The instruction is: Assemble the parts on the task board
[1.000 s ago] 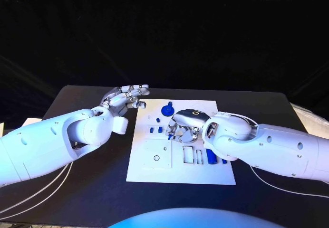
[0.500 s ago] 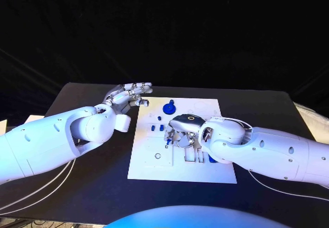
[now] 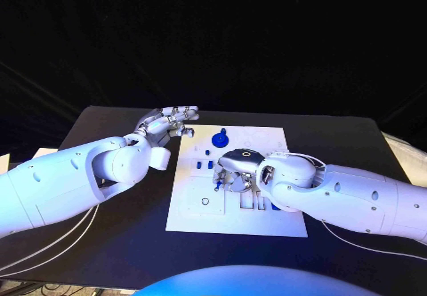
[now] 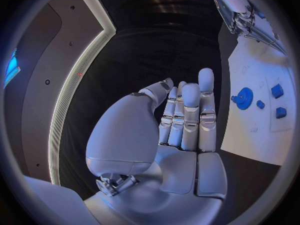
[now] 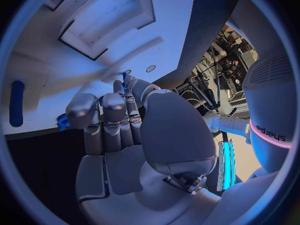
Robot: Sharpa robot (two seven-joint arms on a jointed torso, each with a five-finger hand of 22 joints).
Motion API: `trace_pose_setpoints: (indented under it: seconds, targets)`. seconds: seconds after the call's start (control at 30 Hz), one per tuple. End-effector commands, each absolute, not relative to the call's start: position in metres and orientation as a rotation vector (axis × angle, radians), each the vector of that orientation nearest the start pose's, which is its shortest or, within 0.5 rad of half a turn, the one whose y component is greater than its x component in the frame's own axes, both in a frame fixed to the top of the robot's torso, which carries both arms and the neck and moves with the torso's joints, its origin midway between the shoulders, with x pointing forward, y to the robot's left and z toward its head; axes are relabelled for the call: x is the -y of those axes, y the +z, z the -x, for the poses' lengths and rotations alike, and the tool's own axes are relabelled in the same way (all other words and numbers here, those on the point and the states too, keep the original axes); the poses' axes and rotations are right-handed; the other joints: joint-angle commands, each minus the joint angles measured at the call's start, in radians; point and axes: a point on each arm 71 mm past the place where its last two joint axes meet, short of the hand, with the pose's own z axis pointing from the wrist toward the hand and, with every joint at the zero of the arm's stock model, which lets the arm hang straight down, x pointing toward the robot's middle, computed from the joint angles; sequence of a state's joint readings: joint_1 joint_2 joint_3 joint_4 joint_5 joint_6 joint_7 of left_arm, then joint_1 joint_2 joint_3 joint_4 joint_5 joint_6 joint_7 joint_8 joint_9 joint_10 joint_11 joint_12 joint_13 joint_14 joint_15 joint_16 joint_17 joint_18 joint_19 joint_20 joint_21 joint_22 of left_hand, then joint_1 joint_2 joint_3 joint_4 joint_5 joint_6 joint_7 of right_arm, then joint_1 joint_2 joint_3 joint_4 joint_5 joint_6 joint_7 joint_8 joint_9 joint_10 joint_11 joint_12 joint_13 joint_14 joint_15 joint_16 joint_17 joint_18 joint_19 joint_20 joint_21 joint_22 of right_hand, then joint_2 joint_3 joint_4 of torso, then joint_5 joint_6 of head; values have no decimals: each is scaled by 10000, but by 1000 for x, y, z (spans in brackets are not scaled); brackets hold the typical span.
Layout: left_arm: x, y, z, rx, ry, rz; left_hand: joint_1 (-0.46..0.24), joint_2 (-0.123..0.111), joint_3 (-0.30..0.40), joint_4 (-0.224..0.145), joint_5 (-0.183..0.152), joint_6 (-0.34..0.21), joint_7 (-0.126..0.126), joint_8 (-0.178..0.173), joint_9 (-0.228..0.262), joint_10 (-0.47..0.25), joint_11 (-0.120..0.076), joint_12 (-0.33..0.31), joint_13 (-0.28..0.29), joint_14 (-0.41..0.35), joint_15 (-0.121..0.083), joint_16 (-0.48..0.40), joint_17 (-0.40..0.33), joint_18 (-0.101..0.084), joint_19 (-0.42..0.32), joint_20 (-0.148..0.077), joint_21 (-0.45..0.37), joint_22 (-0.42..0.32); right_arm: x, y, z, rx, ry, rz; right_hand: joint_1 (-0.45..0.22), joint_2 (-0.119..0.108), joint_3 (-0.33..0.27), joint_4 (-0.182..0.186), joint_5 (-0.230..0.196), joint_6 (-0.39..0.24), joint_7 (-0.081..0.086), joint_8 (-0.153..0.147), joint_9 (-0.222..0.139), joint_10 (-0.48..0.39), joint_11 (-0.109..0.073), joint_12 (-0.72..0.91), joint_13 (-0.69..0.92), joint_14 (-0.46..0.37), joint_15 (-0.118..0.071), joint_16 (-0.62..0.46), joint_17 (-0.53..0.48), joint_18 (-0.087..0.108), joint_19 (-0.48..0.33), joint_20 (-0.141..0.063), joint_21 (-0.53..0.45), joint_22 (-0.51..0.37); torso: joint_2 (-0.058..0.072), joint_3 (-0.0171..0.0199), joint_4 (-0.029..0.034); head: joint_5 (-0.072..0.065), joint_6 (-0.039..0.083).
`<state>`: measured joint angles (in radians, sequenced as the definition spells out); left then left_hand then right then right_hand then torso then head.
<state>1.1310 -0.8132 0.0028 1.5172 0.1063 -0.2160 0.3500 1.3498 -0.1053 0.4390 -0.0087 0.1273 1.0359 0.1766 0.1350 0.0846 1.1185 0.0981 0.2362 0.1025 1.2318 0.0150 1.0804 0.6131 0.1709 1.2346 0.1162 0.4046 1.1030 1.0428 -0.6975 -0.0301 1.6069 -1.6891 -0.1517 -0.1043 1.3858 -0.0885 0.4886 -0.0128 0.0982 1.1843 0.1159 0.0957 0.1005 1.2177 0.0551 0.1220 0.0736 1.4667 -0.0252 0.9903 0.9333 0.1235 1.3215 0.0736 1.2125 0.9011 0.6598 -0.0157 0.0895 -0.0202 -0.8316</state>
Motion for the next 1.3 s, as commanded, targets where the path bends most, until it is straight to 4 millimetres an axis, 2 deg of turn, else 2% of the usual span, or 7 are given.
trace_pose_setpoints:
  seconds: [0.03, 0.87, 0.9, 0.97, 1.03, 1.13, 1.3]
  targets:
    - [-189, -200, -481, -14846, -16937, 12802, 50, 24, -58, -16, 42, -41, -4, 33, -14, -67, 27, 11, 15, 11, 14, -8, -8, 106, 54, -11, -39, -8, 96, -250, -418, -18173, 7852, 5506, -102, 25, 44, -14, 29, 21, 27, 15, 10, 70, 13, -41, -7, 211, -13, 63, 1, -30, 60, 39, 33, 16, 2, -8, 5, 12, -18]
    - [-190, -200, -482, -14903, -16930, 12818, 53, 27, -66, -20, 42, -48, 0, 36, -16, -78, 31, 20, 15, 7, 16, -9, -13, 106, 56, -10, -45, -15, 90, -256, -413, -18287, 7809, 5936, -135, 12, 41, -30, 14, -3, 39, -5, 13, 59, 23, -75, -27, 206, -3, 74, 4, -27, 48, 49, 27, 0, 1, 3, -6, 49, -86]
    - [-190, -200, -482, -14904, -16929, 12819, 53, 27, -66, -20, 42, -48, 0, 36, -16, -78, 31, 20, 15, 7, 16, -9, -13, 106, 56, -10, -45, -15, 90, -256, -413, -18267, 7801, 5928, -179, -18, 35, -32, 14, -90, 74, -58, -2, -17, 54, -134, -53, 200, 19, 72, -4, -22, 30, 59, 12, -31, -2, -1, -4, 47, -86]
    - [-190, -200, -482, -14911, -16930, 12820, 53, 27, -66, -20, 42, -48, 0, 36, -16, -78, 31, 20, 15, 7, 16, -9, -13, 106, 56, -10, -45, -15, 90, -256, -414, -18254, 7768, 5884, -381, -200, -10, -2, 98, -576, 275, -299, -109, -459, 230, -400, -113, 187, 163, 96, 0, -17, -44, 141, -55, -148, -3, -3, -5, 48, -88]
    - [-190, -200, -482, -14916, -16932, 12820, 53, 27, -66, -20, 42, -48, 0, 36, -16, -78, 31, 20, 15, 7, 16, -9, -13, 106, 56, -10, -45, -15, 90, -257, -414, -18267, 7715, 5837, -641, -498, -185, 50, 281, -1334, 500, -355, -284, -984, 434, -566, -117, 133, 323, 36, -85, 40, -230, 258, -272, -513, 3, 0, 2, 48, -87]
    - [-190, -200, -482, -14918, -16926, 12823, 53, 27, -66, -20, 42, -48, 0, 36, -16, -78, 31, 20, 15, 7, 16, -9, -13, 106, 56, -10, -45, -15, 90, -258, -415, -18188, 7605, 5748, -775, -761, -547, 23, 403, -2311, 549, -350, -385, -1834, 542, -585, -113, -82, 400, -298, -442, 206, -632, 357, -779, -1339, -1, 6, -2, 52, -90]
    - [-190, -200, -482, -14922, -16918, 12828, 55, 30, -76, -24, 41, -60, 6, 37, -19, -93, 36, 29, 16, -2, 19, -16, -31, 105, 58, -8, -54, -23, 92, -256, -416, -17891, 7558, 5565, -729, -728, -980, -18, 424, -2582, 570, -305, -335, -2286, 577, -425, -69, -159, 425, -309, -496, 236, -705, 402, -900, -1495, -5, 2, -1, 35, -89]
